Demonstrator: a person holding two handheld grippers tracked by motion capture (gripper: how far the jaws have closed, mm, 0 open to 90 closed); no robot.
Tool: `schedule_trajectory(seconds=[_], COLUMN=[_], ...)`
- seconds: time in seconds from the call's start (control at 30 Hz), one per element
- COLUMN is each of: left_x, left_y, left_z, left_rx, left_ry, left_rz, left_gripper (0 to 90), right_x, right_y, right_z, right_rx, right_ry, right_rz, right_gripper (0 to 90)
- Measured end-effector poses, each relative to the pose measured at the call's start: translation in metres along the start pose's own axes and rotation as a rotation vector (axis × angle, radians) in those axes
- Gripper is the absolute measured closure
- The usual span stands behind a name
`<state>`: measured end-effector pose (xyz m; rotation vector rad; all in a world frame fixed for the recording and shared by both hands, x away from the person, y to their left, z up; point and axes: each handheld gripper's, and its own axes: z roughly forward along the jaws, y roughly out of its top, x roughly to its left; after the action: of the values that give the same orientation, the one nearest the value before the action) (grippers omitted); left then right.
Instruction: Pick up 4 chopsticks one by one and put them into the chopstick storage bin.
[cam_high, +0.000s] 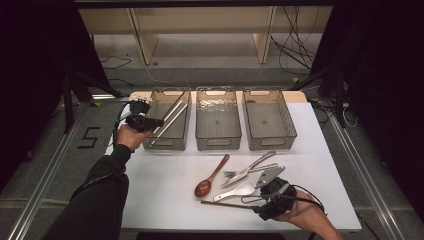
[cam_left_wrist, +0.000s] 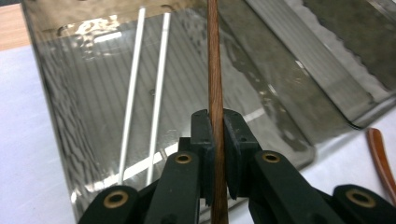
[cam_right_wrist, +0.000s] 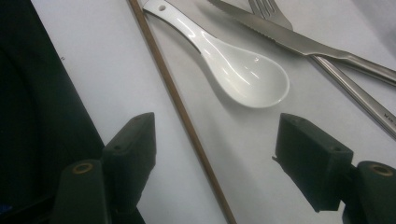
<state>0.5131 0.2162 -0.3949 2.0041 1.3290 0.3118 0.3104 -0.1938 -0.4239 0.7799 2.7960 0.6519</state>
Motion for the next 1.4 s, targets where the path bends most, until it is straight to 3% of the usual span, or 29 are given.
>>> schedule_trajectory(seconds=[0.27,0.5,0.6,0.7,0.77,1.03,1.17,1.33,1.4], left_x=[0.008,0.013,0.015,0.014,0.011,-0.011,-0.023,-0.034,-0.042], left_y=[0.002,0.003,0.003,0.001,0.0,-0.014,-0.03,-0.049,-0.058], left_z=[0.011,0.021,0.022,0.019,0.015,-0.012,-0.029,-0.048,-0.055], left_rx=[0.021,0.035,0.015,0.015,0.009,-0.024,-0.072,-0.075,-0.081], left_ry=[0.021,0.067,0.075,0.075,0.055,-0.061,-0.118,-0.184,-0.193], left_rz=[-0.014,-0.011,-0.039,-0.028,-0.038,0.011,0.064,0.07,0.095], left_gripper=[83.0,82.4,72.0,65.9,57.8,33.6,28.3,24.8,22.6], right_x=[0.0,0.0,0.0,0.0,0.0,0.001,0.002,0.003,0.004], right_y=[0.0,0.0,0.0,0.0,0.0,0.001,0.001,0.003,0.003], right_z=[0.0,0.0,0.0,0.0,0.0,0.001,0.004,0.008,0.01], right_rx=[0.0,-0.001,-0.001,0.0,0.001,0.015,0.032,0.067,0.079], right_ry=[0.0,0.002,0.004,0.004,0.001,-0.006,-0.009,-0.011,-0.004], right_rz=[-0.001,-0.002,-0.002,-0.001,-0.002,-0.004,-0.01,-0.025,-0.035], right_gripper=[29.9,30.0,30.0,30.0,30.0,30.0,30.3,31.2,32.7])
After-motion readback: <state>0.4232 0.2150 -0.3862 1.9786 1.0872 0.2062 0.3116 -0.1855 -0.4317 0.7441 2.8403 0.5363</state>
